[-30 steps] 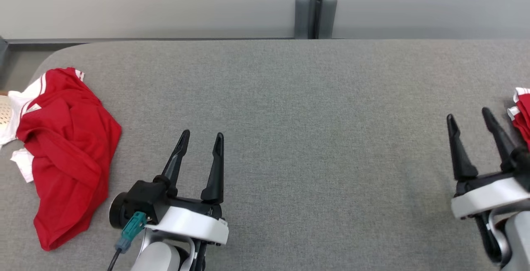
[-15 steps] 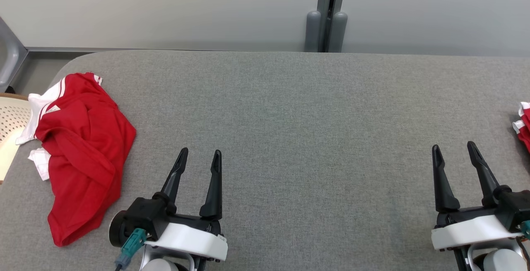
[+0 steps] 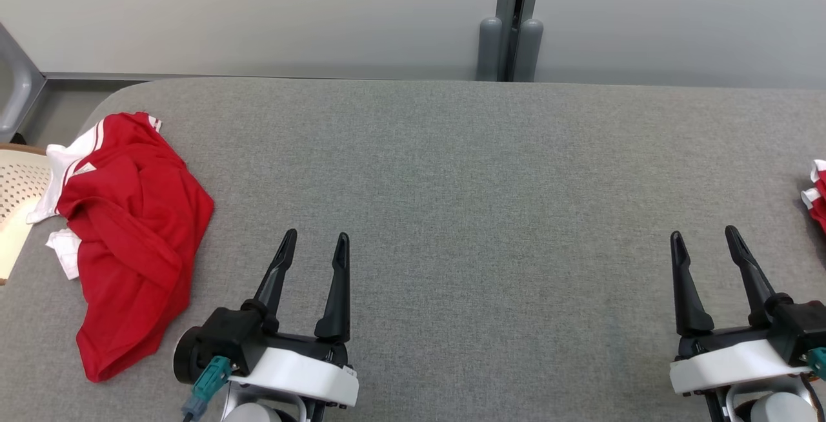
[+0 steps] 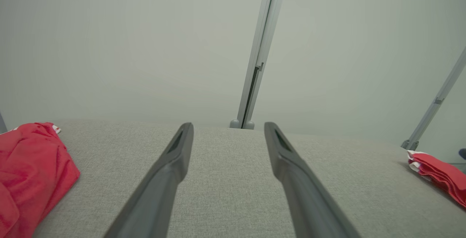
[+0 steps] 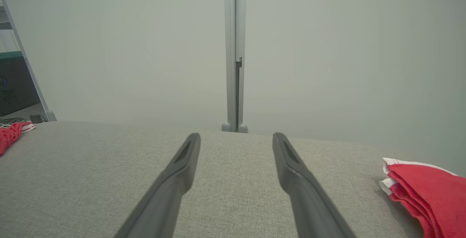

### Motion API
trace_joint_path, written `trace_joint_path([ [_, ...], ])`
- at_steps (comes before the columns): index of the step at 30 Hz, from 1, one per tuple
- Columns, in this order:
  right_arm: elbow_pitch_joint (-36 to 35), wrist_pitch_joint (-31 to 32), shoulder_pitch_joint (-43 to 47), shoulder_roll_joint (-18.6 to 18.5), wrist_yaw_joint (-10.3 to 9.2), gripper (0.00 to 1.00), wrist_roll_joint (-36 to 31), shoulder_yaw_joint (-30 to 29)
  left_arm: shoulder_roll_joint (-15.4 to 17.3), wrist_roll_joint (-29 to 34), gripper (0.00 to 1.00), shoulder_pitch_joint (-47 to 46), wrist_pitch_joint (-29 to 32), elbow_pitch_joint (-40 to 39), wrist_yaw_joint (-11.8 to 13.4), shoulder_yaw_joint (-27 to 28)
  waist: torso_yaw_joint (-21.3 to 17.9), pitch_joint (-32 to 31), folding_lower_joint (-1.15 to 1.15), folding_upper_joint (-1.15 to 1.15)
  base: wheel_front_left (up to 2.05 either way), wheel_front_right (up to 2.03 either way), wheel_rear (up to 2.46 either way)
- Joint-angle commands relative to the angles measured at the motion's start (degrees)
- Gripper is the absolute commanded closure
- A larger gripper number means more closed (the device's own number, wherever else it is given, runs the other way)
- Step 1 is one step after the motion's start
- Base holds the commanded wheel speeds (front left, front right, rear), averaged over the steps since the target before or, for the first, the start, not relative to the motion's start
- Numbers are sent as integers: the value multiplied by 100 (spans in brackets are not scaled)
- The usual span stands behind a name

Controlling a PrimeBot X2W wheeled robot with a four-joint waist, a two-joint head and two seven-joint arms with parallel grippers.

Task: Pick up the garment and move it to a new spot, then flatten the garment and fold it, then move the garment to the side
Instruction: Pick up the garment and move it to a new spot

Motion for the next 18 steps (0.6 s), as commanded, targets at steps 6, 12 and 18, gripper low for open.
trace_joint_path([
  [6,-44,-5,73,-82,-10,0,87,165,25,-27,0,-103,-1,-13,27,-23,325,21,0,0,0,0,0],
  [12,6,-5,112,-92,-10,0,117,396,22,-34,0,46,0,-106,71,65,916,-50,0,0,0,0,0],
  [18,73,-4,101,-90,-10,0,132,609,22,3,0,160,0,-141,55,200,1538,-97,0,0,0,0,0],
])
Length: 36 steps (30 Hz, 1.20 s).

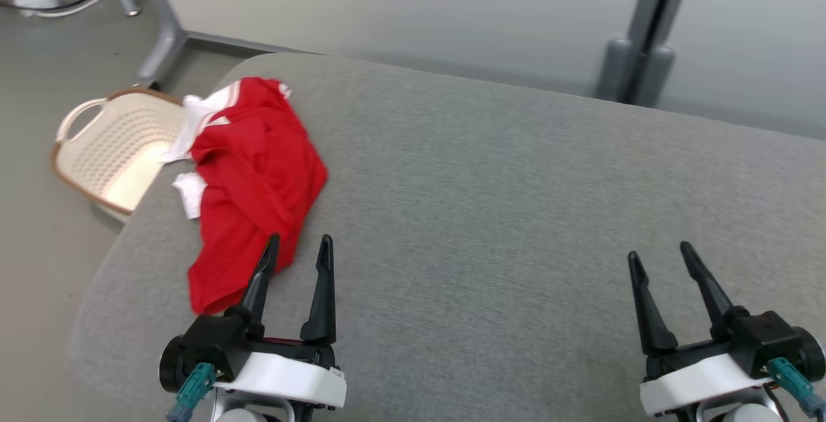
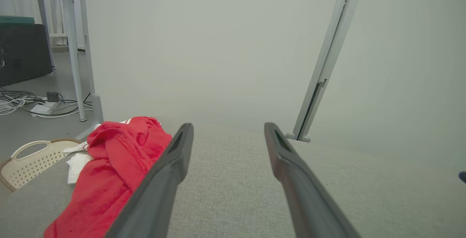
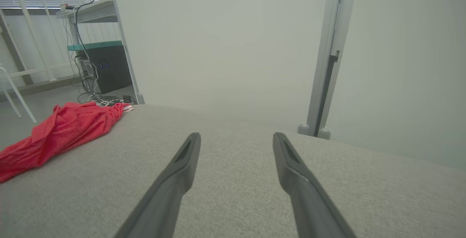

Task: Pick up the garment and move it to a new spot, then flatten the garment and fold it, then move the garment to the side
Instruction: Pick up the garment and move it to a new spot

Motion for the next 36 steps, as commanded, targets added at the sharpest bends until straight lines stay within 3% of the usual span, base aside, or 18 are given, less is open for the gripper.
trace_joint_path([
  [1,28,-4,5,-26,-10,0,35,19,22,14,0,33,0,-16,-6,41,358,-43,0,0,0,0,0],
  [7,92,-4,22,2,-10,0,46,172,23,-13,0,122,0,-34,-18,139,875,-76,0,0,0,0,0],
  [13,192,-5,-182,-53,-10,0,125,436,18,-136,0,220,0,-283,87,328,973,22,0,0,0,0,0],
  [21,260,-4,-266,-110,-10,0,195,499,22,-49,0,157,0,-244,172,324,965,35,0,0,0,0,0],
  [26,207,-5,-110,-103,-10,0,151,347,23,59,0,24,0,-92,95,451,912,30,0,0,0,0,0],
  [32,33,-4,-193,-271,-10,0,84,219,23,125,0,-346,-1,122,3,789,667,358,0,0,0,0,0],
  [36,-129,22,-294,-515,-10,0,37,148,28,222,0,-863,0,698,-100,963,509,734,0,0,0,0,0],
])
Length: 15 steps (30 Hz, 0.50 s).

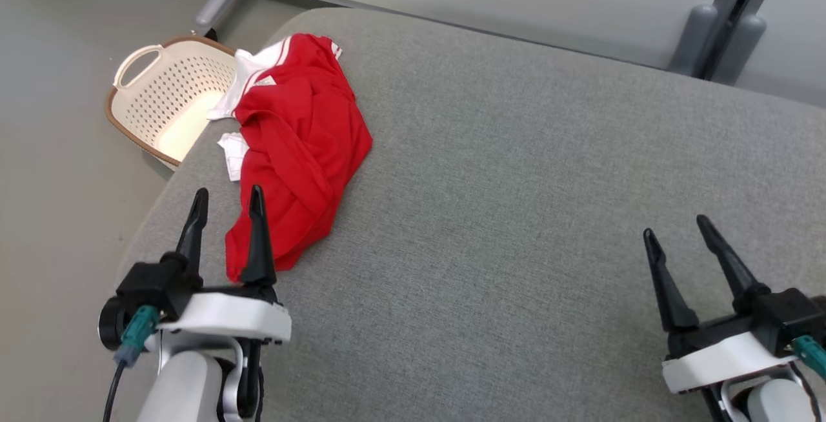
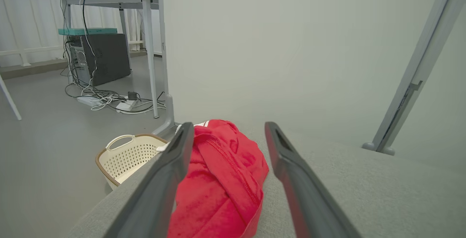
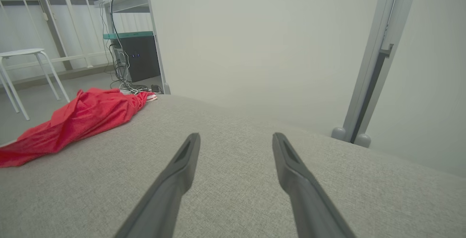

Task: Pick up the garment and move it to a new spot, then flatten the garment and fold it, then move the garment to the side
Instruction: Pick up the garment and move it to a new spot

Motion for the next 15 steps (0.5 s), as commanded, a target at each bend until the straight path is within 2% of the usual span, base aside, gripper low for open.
trace_joint_path([
  [1,-46,21,-61,-63,-10,0,-56,-30,21,65,0,-178,-1,80,-39,26,-141,235,0,0,0,0,0],
  [4,-253,88,-175,-258,-10,0,-22,-123,150,132,0,-679,42,788,-144,67,-268,568,0,0,0,0,0],
  [13,-747,280,-335,-758,-10,0,133,-365,559,-87,0,-2280,945,2401,-458,165,-539,1379,0,0,0,0,0],
  [15,-834,303,-350,-835,-10,0,161,-373,606,-189,0,-2535,1118,2694,-445,227,-591,1517,0,0,0,0,0],
])
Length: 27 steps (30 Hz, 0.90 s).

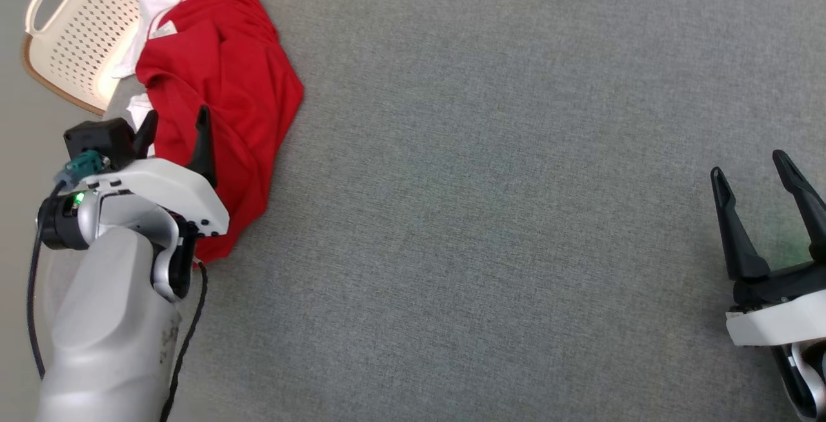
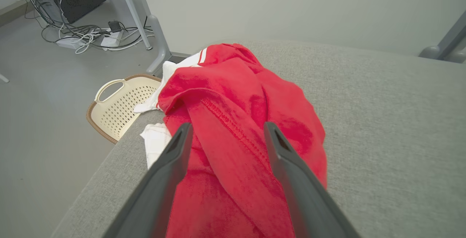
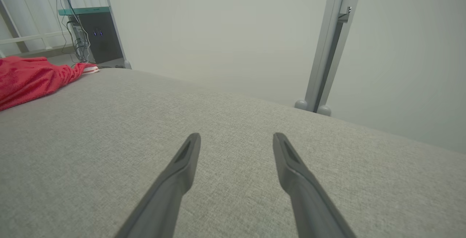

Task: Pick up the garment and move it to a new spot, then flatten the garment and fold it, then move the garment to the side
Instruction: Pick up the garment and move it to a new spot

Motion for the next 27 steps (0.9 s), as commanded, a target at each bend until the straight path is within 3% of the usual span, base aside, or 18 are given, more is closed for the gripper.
trace_joint_path([
  [1,-48,8,-74,-45,-10,0,30,-8,67,-20,0,-128,36,80,16,32,-145,213,0,0,0,0,0],
  [11,-102,-9,-89,-138,-10,0,-3,51,201,-342,0,-1015,36,1121,-103,268,-394,539,0,0,0,0,0],
  [12,-83,-12,-86,-138,-10,0,-10,52,204,-361,19,-1062,47,1209,-112,272,-411,544,0,0,0,0,0],
  [13,-63,-22,-97,-128,-10,0,-6,44,221,-363,92,-1111,28,1271,-124,267,-427,546,0,0,0,0,0],
  [14,-42,-29,-113,-116,-10,0,2,47,235,-371,100,-1158,-11,1327,-131,267,-446,541,0,0,0,0,0],
  [21,170,-135,-214,55,-10,0,18,122,385,-263,100,-1293,-812,1263,-87,297,-560,266,0,0,0,0,0],
  [27,443,-225,-269,321,-10,0,17,194,595,-23,100,-1298,-1147,355,-132,272,-663,-170,0,0,0,0,0],
])
